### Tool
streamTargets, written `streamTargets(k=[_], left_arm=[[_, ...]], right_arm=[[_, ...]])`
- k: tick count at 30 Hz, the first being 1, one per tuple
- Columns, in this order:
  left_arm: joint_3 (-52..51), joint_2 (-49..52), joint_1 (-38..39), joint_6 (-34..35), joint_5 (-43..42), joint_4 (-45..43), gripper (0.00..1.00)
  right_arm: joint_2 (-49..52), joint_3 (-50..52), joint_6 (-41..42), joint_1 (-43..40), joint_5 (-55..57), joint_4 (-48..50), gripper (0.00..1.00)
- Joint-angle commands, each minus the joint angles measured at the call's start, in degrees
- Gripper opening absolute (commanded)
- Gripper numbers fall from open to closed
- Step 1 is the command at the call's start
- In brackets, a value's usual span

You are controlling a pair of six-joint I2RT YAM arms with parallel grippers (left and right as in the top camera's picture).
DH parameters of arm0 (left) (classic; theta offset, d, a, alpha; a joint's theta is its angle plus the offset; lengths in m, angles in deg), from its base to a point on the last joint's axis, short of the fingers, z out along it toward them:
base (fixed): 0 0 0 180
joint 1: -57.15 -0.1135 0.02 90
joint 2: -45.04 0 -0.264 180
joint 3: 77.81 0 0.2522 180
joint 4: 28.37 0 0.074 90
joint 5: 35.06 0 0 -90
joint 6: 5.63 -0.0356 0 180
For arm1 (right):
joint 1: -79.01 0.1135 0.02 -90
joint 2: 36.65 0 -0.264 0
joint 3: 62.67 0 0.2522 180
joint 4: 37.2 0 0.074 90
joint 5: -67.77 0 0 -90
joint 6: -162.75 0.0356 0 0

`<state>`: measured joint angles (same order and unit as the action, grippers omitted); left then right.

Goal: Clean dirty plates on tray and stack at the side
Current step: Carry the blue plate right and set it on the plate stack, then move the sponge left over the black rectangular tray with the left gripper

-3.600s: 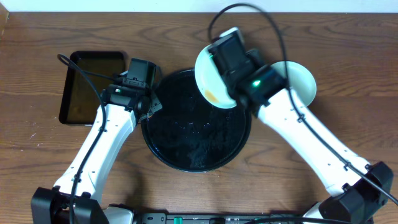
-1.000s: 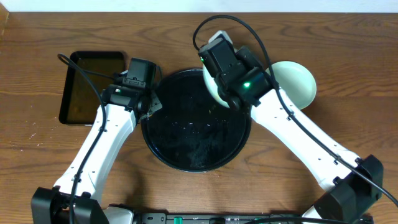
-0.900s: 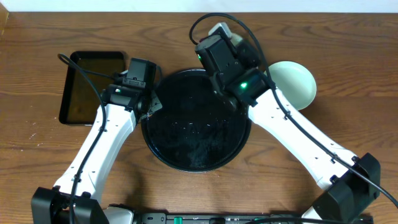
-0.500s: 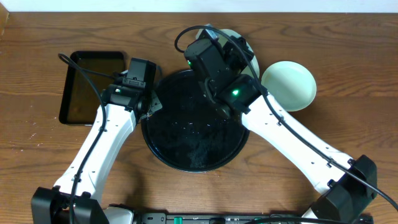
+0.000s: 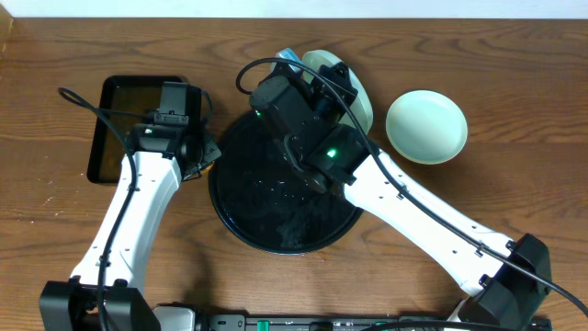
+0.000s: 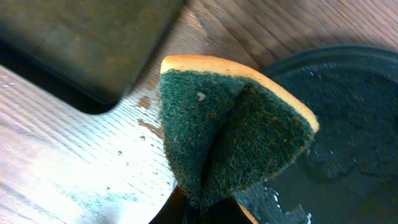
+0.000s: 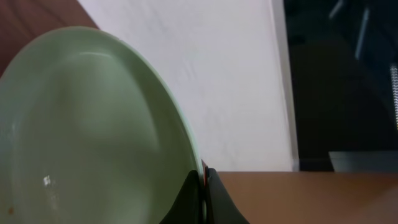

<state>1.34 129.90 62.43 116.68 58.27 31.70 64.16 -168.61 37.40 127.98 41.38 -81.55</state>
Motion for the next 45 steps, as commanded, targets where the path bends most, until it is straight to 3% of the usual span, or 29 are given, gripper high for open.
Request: streamTargets(k=[1,4,7,12,20,29,34,42,45], left_arm=[[-0.46,0.39,-0.11,-1.86,-1.86,0.15,0.08],[-0.46,0.39,-0.11,-1.86,-1.88,0.39,0.08],[-0.46,0.39,-0.11,-1.86,-1.88,0.98,0.08],[-0.46,0.39,-0.11,-1.88,-2.62,1.16,0.08],[-0.46,0.55,-0.07,-1.86,-4.61,0.96,0.08],[-0.46,0.66,-0.07,-1.64,-4.63,0.7,0.08],[-0.46,0.68,-0.07,-1.64,-4.63,0.11,0.08],[-0.46,0.76,-0.07,-1.64,-4.63,-0.61,0.08],[-0.46,0.76,-0.07,-1.66,-4.66,-0.44,0.08]], right_arm=[[-0.31,-0.22,6.78,-0.87,-5.99,-3.63,0.01],[-0.31,-0.22,15.45,-3.61,-18.36,-8.98,0.01],[-0.31,-0.22,23.63,-8.87,-39.1,-14.19,0.01],[-0.31,-0.22,31.34,-19.74,-61.2,-19.89,0.01],[-0.31,1.31,42.1,-40.04,-62.4,-24.92,0.01],[-0.31,13.77,47.78,-57.57,-62.2,-14.1,0.01],[-0.31,17.92,49.48,-61.88,-63.54,-7.34,0.01],[-0.31,19.28,52.24,-60.96,-64.11,-4.22,0.01],[-0.28,19.93,54.07,-60.89,-64.06,-3.93,0.08]])
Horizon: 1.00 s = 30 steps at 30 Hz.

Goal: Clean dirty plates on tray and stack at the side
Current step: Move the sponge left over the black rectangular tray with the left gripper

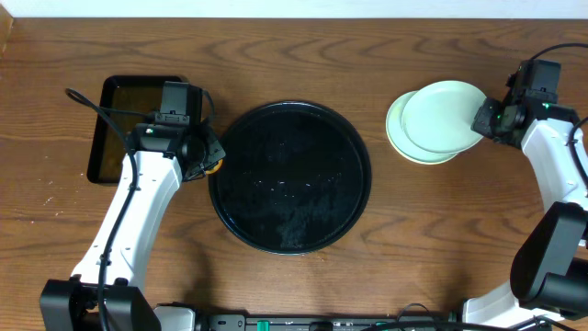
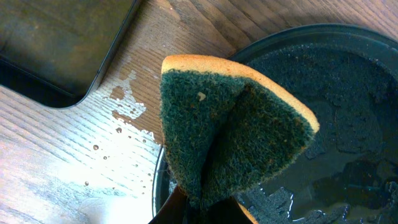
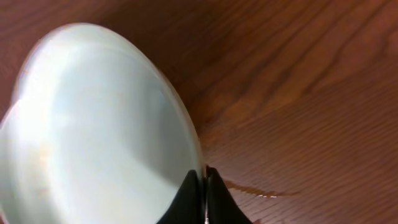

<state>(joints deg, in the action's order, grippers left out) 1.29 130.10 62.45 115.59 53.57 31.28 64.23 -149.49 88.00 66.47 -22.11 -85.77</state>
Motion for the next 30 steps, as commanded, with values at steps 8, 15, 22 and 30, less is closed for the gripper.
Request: streamTargets(k=[8,15,22,30], left_arm=[[-0.42,0.57,-0.09,-0.57,0.07,-0.15,0.08],[-0.42,0.57,-0.09,-1.29,0.11,-1.4,0.08],[-0.42,0.57,-0.68,-7.65,6.4,-11.43,0.08],[-0.42,1.07,-7.15,-8.52,14.12,-19.71,0.08]], right_arm=[[-0.37,1.57,3.98,2.21,-6.05,0.46,0.45],[-0.35,1.57,1.51,8.66,-18.12,0.59,0.56],[-0.35,1.57,0.42,24.17,-18.45,1.88,0.74],[-0.35,1.57,5.95,40.35,-4.72,7.54,0.99]])
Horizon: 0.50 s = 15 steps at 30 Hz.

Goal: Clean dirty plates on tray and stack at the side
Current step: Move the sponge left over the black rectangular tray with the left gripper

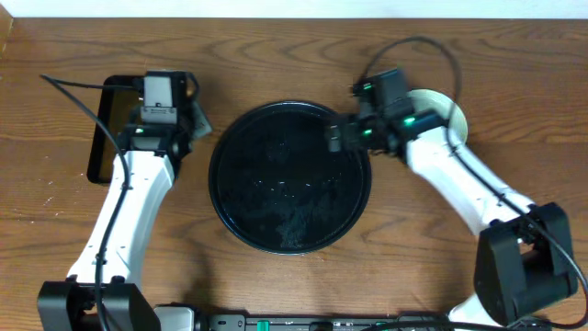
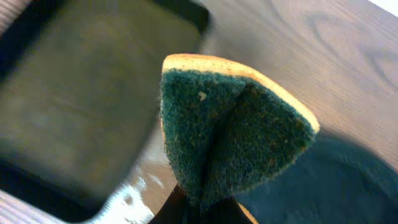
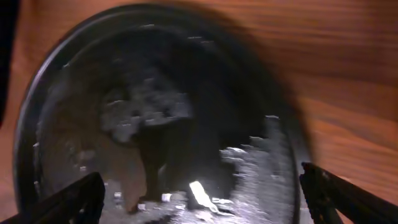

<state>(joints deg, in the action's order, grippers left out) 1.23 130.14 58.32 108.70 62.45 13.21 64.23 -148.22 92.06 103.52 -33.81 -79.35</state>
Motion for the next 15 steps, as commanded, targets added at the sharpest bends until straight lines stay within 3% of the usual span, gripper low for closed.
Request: streamTargets(k=[1,9,15], left_arm=[[-0.35,1.25,-4.35,-1.84,5.25,-2.69,0.08],[-0.35,9.29,-17.16,-2.47,0.35,-10.78,0.08],[-0.33,14.53,-20.39,-7.43,-7.04,-14.6,0.08]], right_arm=[[-0.35,0.31,1.88,4.94,8.35,1.49,0.99],[0.76,0.33,1.86,13.7,17.35,2.73,0.99],[3.82,0.33,1.88,14.1,17.14,3.32,0.99]])
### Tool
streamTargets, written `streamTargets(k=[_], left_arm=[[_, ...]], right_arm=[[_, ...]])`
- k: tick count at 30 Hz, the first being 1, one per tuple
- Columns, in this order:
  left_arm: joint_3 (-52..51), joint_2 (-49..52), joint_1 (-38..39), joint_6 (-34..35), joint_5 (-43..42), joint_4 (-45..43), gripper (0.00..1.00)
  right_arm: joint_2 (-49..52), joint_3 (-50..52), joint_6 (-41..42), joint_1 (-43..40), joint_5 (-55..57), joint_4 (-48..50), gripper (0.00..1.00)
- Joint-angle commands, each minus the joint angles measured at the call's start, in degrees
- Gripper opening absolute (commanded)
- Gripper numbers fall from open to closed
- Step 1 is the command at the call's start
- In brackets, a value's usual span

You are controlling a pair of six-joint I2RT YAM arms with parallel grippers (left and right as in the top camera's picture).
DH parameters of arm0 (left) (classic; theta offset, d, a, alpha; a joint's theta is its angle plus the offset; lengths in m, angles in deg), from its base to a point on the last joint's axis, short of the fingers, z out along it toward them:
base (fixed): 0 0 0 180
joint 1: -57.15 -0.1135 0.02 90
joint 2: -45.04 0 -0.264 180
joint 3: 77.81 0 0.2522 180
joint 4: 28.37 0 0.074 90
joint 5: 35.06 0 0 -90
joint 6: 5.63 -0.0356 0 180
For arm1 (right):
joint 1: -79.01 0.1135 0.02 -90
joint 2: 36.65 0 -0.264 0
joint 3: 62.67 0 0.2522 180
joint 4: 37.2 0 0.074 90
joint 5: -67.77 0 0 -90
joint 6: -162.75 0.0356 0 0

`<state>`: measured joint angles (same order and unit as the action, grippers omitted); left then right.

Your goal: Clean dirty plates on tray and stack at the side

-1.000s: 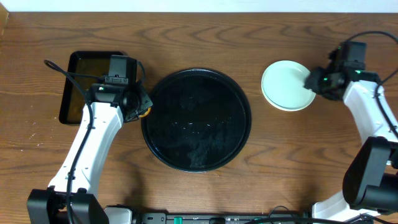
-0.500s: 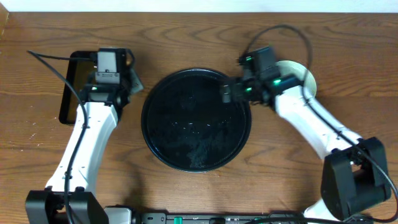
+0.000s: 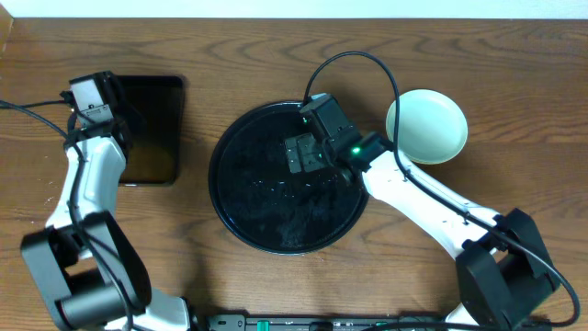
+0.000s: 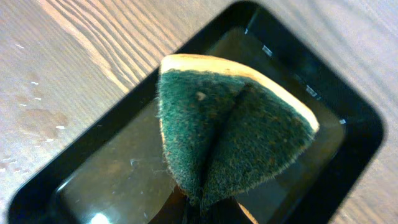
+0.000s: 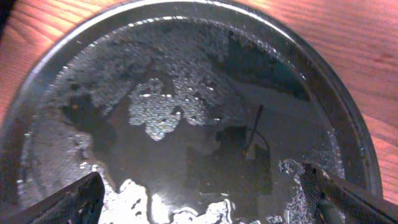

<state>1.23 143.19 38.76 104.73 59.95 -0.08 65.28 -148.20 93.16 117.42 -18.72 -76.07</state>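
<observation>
Two pale green plates (image 3: 427,127) lie stacked on the table right of the round black tray (image 3: 276,221). That tray holds only water and foam, which the right wrist view shows across its rim (image 5: 348,124). My right gripper (image 3: 299,152) hangs open over the tray's upper middle, nothing between its fingers (image 5: 205,199). My left gripper (image 3: 106,101) is at the far left, shut on a folded green sponge with yellow backing (image 4: 233,137). The sponge hangs over a rectangular black tray (image 4: 93,180) holding water.
The rectangular black tray (image 3: 152,138) sits at the back left of the wooden table, left of the round tray. Cables run from both arms. The table's far edge meets a white wall.
My left gripper has gone left with the sponge, from the rectangular tray's right side to over its water. My open right gripper has shifted left from the round tray's right rim to its upper middle.
My right gripper first held a green plate tilted over the round tray's back, with one plate lying at the right. It then held that plate over the other. Later the plate lay on the stack, the gripper open over the tray. The left kept the sponge throughout.
</observation>
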Motion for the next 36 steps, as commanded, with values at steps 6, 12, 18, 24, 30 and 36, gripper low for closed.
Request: streamTargets(k=[6,12,18,24,30,36], left_arm=[[-0.33,3.19,-1.09,-3.63,-4.63,-2.01,0.14],[-0.33,4.46,-1.09,-3.63,-4.61,-1.99,0.24],[-0.33,4.48,-1.09,-3.63,-4.63,-1.84,0.39],[-0.17,0.87,-1.09,-3.58,-4.66,-0.02,0.44],[-0.15,-9.2,-1.09,-2.01,-11.1,5.62,0.47],[-0.17,-18.58,-1.09,-2.12,-18.69,15.52,0.72]], right_arm=[[4.26,0.31,0.81,0.15,2.08,0.55,0.99],[4.26,0.31,0.79,0.15,2.08,1.01,0.99],[4.26,0.28,0.79,0.15,2.05,0.42,0.99],[4.26,0.28,0.79,0.15,2.05,-0.26,0.99],[3.17,0.26,0.83,0.13,2.05,-0.44,0.99],[-9.68,0.26,1.44,0.09,3.8,-5.22,0.99]])
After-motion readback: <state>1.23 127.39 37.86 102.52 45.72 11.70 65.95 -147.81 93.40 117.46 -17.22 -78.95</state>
